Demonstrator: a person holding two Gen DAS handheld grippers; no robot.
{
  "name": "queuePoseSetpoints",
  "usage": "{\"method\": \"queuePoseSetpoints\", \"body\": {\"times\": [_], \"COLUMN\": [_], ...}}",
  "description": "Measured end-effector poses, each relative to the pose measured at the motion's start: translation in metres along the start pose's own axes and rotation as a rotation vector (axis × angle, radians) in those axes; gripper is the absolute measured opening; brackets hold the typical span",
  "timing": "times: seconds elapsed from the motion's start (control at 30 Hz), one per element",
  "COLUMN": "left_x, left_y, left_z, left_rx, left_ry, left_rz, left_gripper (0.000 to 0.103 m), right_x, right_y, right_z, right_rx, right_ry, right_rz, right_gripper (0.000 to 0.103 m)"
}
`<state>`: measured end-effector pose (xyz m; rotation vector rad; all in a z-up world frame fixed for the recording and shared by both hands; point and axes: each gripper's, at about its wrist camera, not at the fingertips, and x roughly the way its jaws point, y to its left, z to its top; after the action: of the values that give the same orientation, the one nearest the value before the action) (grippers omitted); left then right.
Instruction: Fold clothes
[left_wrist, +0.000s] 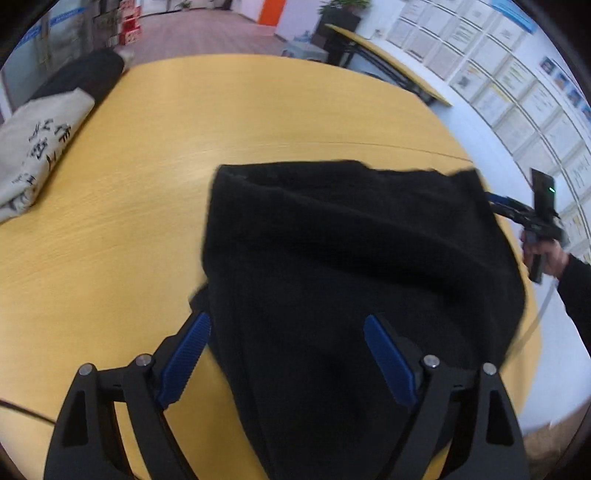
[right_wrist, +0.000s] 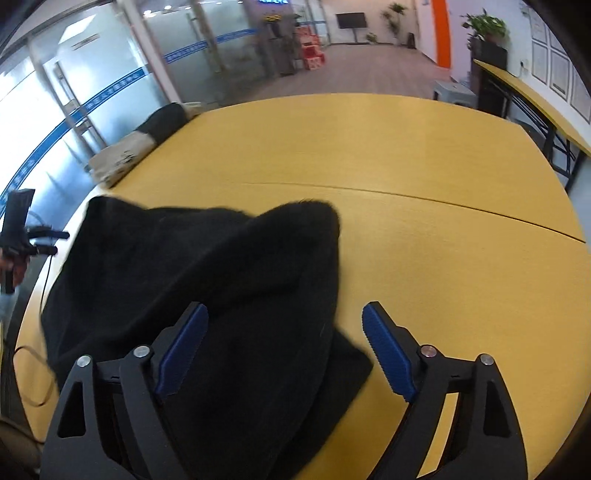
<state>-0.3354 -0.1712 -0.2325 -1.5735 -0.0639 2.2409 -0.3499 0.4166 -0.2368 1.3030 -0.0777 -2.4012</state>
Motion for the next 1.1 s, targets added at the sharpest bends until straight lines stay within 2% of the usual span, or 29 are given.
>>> {"method": "queuePoseSetpoints", "body": {"times": [0.07,0.17,0.2,0.23,0.27,0.3,0.5,0.6,0.63,0.7,0.77,0.83,0.87,0.9,0.93,0.97,1.0,1.07,1.1], "left_x": [0.021,0.039,0.043,0.045,0.046,0.046,0.042,0.043,0.043,0.041,0.038,0.032,0.029,0.026,0.025,0.027,0.03,0.036,0.04], "left_y": [0.013,0.019,0.018,0.017,0.015,0.014,0.041,0.054,0.056,0.058,0.059,0.058,0.058,0.057,0.056,0.056,0.055,0.056,0.057], "left_z": [0.012,0.024,0.027,0.028,0.028,0.028,0.025,0.023,0.022,0.023,0.023,0.024,0.024,0.025,0.026,0.027,0.028,0.031,0.032], "left_rx": [-0.035,-0.017,0.0,0.017,0.035,0.046,-0.053,-0.083,-0.085,-0.09,-0.098,-0.102,-0.103,-0.104,-0.102,-0.096,-0.091,-0.092,-0.096], "left_ry": [-0.004,-0.016,-0.019,-0.024,-0.035,-0.046,-0.083,-0.084,-0.082,-0.084,-0.087,-0.088,-0.088,-0.088,-0.08,-0.059,-0.038,-0.01,0.001], "left_rz": [0.005,-0.019,-0.025,-0.024,-0.023,-0.026,-0.06,-0.059,-0.058,-0.068,-0.085,-0.15,-0.193,-0.236,-0.265,-0.27,-0.275,-0.28,-0.282], "left_gripper": [0.088,0.088,0.088,0.088,0.086,0.08,0.057,0.053,0.051,0.051,0.051,0.051,0.052,0.057,0.061,0.072,0.074,0.074,0.074], "right_x": [0.02,0.04,0.044,0.047,0.048,0.045,0.008,-0.013,-0.012,-0.002,0.006,0.002,-0.003,-0.005,-0.005,-0.003,0.002,0.014,0.021], "right_y": [-0.005,-0.008,-0.009,-0.008,-0.01,-0.014,-0.052,-0.081,-0.089,-0.098,-0.103,-0.102,-0.104,-0.106,-0.107,-0.108,-0.107,-0.101,-0.097], "right_z": [0.009,0.015,0.016,0.018,0.019,0.019,-0.002,-0.025,-0.031,-0.039,-0.044,-0.04,-0.038,-0.035,-0.033,-0.031,-0.029,-0.028,-0.027], "right_rx": [-0.001,-0.029,-0.029,-0.025,-0.016,0.005,0.198,0.345,0.376,0.404,0.411,0.413,0.427,0.441,0.453,0.46,0.451,0.425,0.413], "right_ry": [0.041,0.08,0.079,0.077,0.07,0.05,-0.118,-0.193,-0.187,-0.132,-0.083,-0.111,-0.131,-0.143,-0.133,-0.116,-0.085,-0.028,0.002], "right_rz": [0.026,0.062,0.076,0.078,0.079,0.078,0.127,0.186,0.181,0.156,0.136,0.167,0.201,0.23,0.25,0.269,0.278,0.303,0.321], "right_gripper": [0.085,0.069,0.051,0.024,0.012,0.009,0.007,0.008,0.009,0.009,0.017,0.025,0.035,0.059,0.07,0.069,0.069,0.066,0.059]}}
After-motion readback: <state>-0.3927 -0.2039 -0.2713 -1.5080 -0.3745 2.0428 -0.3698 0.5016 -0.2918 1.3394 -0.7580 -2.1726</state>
